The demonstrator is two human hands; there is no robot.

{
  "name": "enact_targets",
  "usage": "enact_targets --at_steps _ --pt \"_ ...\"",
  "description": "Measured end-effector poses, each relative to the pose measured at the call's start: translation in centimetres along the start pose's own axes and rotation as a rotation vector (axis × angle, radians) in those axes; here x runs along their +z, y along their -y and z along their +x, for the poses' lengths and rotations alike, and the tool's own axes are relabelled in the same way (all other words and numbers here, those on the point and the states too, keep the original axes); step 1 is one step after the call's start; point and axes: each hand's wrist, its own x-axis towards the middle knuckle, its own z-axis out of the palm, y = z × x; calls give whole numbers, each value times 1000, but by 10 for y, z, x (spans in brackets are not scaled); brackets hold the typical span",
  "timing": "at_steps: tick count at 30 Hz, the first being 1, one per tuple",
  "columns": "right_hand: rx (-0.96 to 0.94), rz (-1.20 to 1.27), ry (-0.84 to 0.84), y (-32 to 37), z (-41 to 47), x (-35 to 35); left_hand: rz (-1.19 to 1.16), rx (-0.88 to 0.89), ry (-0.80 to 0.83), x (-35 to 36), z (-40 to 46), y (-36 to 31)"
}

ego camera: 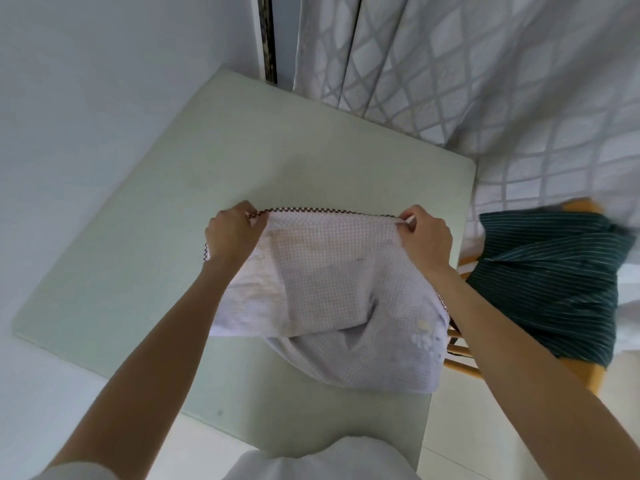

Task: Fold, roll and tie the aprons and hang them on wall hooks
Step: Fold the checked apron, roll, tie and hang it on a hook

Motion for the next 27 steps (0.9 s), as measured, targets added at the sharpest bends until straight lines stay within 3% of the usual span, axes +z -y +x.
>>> enact_targets --at_steps 6,9,12,15,20,23,27 --pt "-10 61 -154 10 83 -3 -268 42 -138 16 81 -45" --pt "2 83 -6 1 117 13 -339 155 88 41 108 -51" --pt "0 149 212 -10 129 36 -249 227 225 69 118 -49" --pt "8 129 324 -23 125 65 -82 255 327 99 123 -40" --pt "73 -201 488 -46 113 99 238 120 564 137 129 -26" --pt "102 -246 593 -51 116 117 313 125 588 153 138 -22" --pt "42 -249 563 -37 128 139 340 178 558 156 156 -8"
